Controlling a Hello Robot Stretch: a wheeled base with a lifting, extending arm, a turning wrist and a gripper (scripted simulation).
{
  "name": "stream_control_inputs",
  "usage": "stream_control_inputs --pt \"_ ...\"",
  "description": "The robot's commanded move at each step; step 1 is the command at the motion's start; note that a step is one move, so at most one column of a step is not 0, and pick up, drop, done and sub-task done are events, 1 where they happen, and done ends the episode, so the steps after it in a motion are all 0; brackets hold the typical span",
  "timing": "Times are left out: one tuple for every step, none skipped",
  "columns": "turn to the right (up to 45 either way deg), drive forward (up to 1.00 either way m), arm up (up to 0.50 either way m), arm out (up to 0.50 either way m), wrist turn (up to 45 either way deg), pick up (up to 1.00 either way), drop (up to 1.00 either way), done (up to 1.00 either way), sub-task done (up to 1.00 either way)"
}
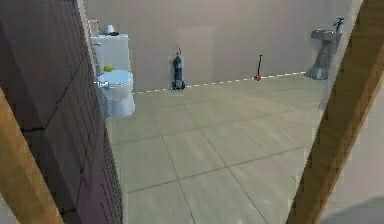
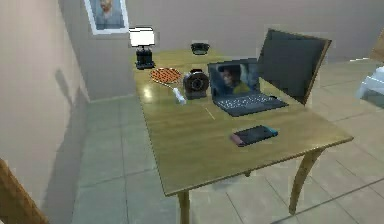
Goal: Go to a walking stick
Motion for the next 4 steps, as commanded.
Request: stream_control_inputs --pt "0.0 0.80 0.00 0.00 0.0 0.00 0.00 0.00 0.00" --pt "39.0 0.00 0.00 0.00 0.0 0.00 0.00 0.00 0.00" --pt "0.0 1.00 0.00 0.00 0.0 0.00 0.00 0.00 0.00" --pt "6.0 0.00 0.00 0.00 0.0 0.00 0.00 0.00 0.00"
